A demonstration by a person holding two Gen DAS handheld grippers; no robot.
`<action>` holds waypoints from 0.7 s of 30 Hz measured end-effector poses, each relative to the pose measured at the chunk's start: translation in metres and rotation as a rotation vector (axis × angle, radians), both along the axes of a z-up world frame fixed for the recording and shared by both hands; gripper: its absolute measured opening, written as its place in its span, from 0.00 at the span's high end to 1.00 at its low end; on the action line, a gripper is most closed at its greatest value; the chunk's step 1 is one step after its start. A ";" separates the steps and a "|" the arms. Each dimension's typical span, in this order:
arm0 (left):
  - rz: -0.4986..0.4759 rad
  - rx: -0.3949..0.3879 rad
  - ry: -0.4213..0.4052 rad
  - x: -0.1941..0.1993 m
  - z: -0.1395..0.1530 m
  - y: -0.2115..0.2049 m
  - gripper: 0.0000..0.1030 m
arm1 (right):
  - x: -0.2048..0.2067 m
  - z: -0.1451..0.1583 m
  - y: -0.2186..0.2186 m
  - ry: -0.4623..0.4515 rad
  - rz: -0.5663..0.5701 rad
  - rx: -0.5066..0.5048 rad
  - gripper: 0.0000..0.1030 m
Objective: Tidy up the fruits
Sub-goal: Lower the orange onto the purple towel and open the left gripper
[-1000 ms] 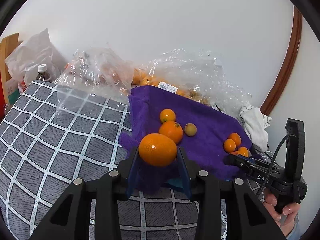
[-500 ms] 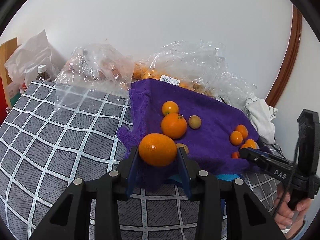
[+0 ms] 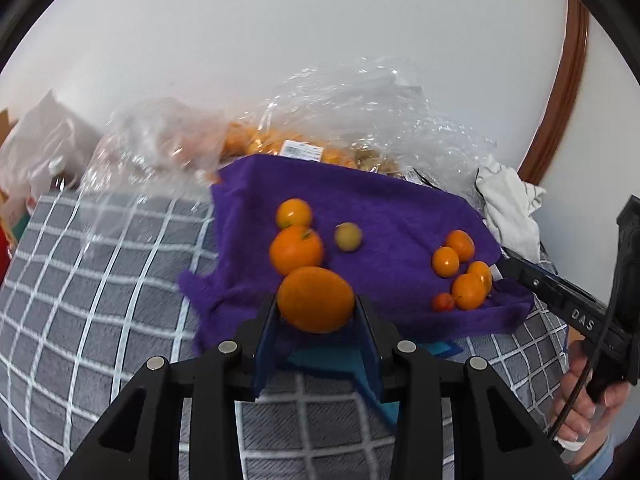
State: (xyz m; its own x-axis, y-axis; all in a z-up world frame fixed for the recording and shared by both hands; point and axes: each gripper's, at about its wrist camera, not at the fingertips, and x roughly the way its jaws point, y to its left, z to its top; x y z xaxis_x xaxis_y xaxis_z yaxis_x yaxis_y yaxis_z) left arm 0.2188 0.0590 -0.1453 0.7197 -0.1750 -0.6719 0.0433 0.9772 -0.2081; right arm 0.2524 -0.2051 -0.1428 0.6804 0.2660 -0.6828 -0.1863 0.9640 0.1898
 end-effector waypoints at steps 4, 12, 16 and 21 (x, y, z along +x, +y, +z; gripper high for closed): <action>-0.019 0.015 0.060 0.026 -0.003 -0.013 0.66 | 0.004 0.000 -0.014 0.007 -0.044 0.011 0.63; -0.019 0.053 0.143 0.060 -0.026 -0.030 0.66 | 0.006 -0.002 -0.030 0.021 -0.075 0.051 0.63; -0.023 0.072 0.183 0.067 -0.037 -0.035 0.66 | 0.008 -0.006 -0.029 0.027 -0.084 0.029 0.63; -0.024 0.106 0.184 0.067 -0.040 -0.040 0.65 | 0.009 -0.009 -0.029 0.036 -0.085 0.019 0.63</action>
